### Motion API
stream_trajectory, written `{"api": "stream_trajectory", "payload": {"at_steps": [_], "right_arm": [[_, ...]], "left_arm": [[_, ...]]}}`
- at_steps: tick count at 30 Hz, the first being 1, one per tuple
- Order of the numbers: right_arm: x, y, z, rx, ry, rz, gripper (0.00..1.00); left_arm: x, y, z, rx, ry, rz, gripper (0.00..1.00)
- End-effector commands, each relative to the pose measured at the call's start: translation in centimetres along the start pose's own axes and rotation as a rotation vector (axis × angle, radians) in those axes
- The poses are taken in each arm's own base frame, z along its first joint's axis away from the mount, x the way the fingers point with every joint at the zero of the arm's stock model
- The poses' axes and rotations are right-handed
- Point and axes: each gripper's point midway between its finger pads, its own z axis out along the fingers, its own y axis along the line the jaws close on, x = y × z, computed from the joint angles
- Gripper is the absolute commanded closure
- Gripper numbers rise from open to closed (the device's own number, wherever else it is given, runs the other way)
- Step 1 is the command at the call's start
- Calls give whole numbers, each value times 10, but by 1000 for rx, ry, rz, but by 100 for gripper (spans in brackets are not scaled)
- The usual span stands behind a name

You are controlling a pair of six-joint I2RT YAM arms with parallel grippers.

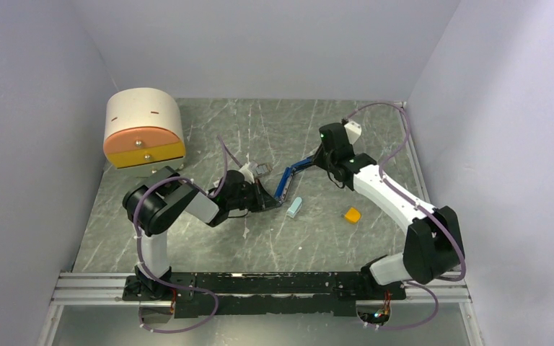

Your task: Load the staples into the stapler

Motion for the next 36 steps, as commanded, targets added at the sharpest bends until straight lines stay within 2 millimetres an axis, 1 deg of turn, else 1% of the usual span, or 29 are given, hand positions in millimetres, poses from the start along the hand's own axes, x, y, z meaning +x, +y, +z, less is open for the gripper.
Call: {"api": "stream_trajectory", "payload": {"at_steps": [1, 6, 10, 16, 21, 26, 31, 33, 36], "right_arm": [[-52, 1, 15, 30, -164, -8, 82], [-57, 0, 34, 31, -160, -20, 81], [-58, -2, 45, 42, -140, -33, 79], [-55, -4, 52, 16, -114, -46, 76], [-62, -2, 61, -56, -86, -84, 73], [-54, -7, 81, -53, 1, -109, 73], [-51, -5, 86, -65, 19, -111, 70], [-51, -5, 85, -62, 23, -111, 69], [-50, -8, 81, -45, 34, -103, 66]], "left_arm": [[30, 10, -4, 7, 106, 28, 94], [32, 11, -5, 1, 115, 25, 94], [33, 12, -5, -8, 120, 22, 95], [35, 18, -4, -36, 134, 19, 95], [37, 15, -4, -17, 146, 4, 95], [38, 10, -3, -5, 159, -23, 95], [38, 21, -3, -84, 172, -61, 95], [37, 18, -4, -72, 179, -99, 95], [35, 9, -4, -32, 194, -165, 95]]}}
